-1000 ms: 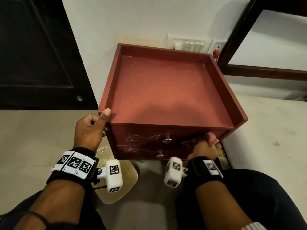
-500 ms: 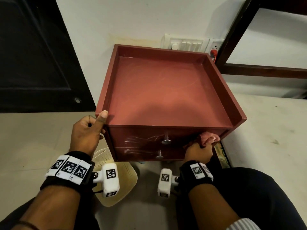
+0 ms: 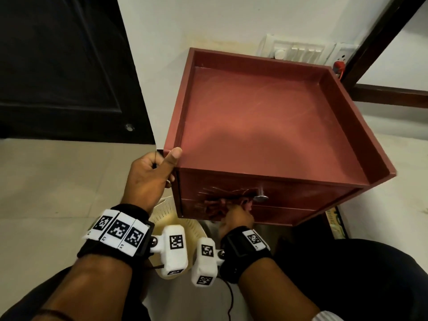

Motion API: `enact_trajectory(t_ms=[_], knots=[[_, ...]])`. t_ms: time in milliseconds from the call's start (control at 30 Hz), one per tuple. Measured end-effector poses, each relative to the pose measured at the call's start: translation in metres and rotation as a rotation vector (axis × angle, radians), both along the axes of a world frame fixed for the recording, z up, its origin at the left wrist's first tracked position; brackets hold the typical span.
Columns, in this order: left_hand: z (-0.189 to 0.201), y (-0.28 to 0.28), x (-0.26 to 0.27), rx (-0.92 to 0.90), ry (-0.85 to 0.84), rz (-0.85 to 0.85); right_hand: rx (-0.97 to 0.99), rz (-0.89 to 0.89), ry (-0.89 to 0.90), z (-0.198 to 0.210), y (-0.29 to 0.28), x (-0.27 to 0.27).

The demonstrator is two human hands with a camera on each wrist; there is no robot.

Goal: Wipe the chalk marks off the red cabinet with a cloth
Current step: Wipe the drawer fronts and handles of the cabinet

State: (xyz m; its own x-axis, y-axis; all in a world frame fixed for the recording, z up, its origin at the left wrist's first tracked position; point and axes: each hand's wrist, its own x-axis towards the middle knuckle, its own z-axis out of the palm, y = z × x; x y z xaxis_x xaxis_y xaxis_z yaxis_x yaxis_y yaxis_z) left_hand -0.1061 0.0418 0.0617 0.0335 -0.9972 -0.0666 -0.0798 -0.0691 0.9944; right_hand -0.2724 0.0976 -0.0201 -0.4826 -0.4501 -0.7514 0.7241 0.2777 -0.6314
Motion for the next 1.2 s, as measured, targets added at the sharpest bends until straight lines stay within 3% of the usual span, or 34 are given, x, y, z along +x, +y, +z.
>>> enact_trajectory(t_ms=[233, 333, 433, 567, 700, 767, 833, 900, 967, 1100, 1200], knots=[[0.008, -0.007, 0.019, -0.003, -0.047, -0.144, -0.031, 0.353, -0.13, -0.013, -0.017, 0.07], [0.014, -0.004, 0.02, 0.031, -0.059, -0.132, -0.054, 0.54, -0.169, -0.016, -0.001, 0.055], [0.021, -0.002, 0.025, 0.09, -0.044, -0.004, -0.103, 0.65, -0.169, -0.002, 0.015, 0.026], [0.023, 0.009, 0.026, 0.157, -0.1, 0.063, -0.205, 0.732, -0.104, 0.049, 0.033, -0.014], [0.025, 0.042, 0.013, 0.229, -0.189, -0.207, -0.432, 0.846, -0.127, 0.111, 0.063, -0.047], [0.025, 0.06, -0.002, 0.29, -0.086, -0.426, -0.481, 0.87, -0.144, 0.119, 0.071, -0.055], [0.032, 0.083, -0.025, 0.354, 0.135, -0.533, -0.509, 0.877, -0.112, 0.128, 0.08, -0.064], [0.034, 0.104, -0.046, 0.446, 0.342, -0.546, -0.5, 0.862, 0.02, 0.129, 0.082, -0.067], [0.03, 0.116, -0.06, 0.48, 0.415, -0.508, -0.446, 0.885, 0.225, 0.129, 0.08, -0.071], [0.005, 0.116, -0.065, 0.604, 0.309, -0.306, -0.346, 1.14, 0.869, 0.131, 0.069, -0.097], [-0.027, 0.105, -0.06, 0.748, 0.129, -0.144, -0.335, 0.77, 1.346, 0.137, 0.032, -0.15]])
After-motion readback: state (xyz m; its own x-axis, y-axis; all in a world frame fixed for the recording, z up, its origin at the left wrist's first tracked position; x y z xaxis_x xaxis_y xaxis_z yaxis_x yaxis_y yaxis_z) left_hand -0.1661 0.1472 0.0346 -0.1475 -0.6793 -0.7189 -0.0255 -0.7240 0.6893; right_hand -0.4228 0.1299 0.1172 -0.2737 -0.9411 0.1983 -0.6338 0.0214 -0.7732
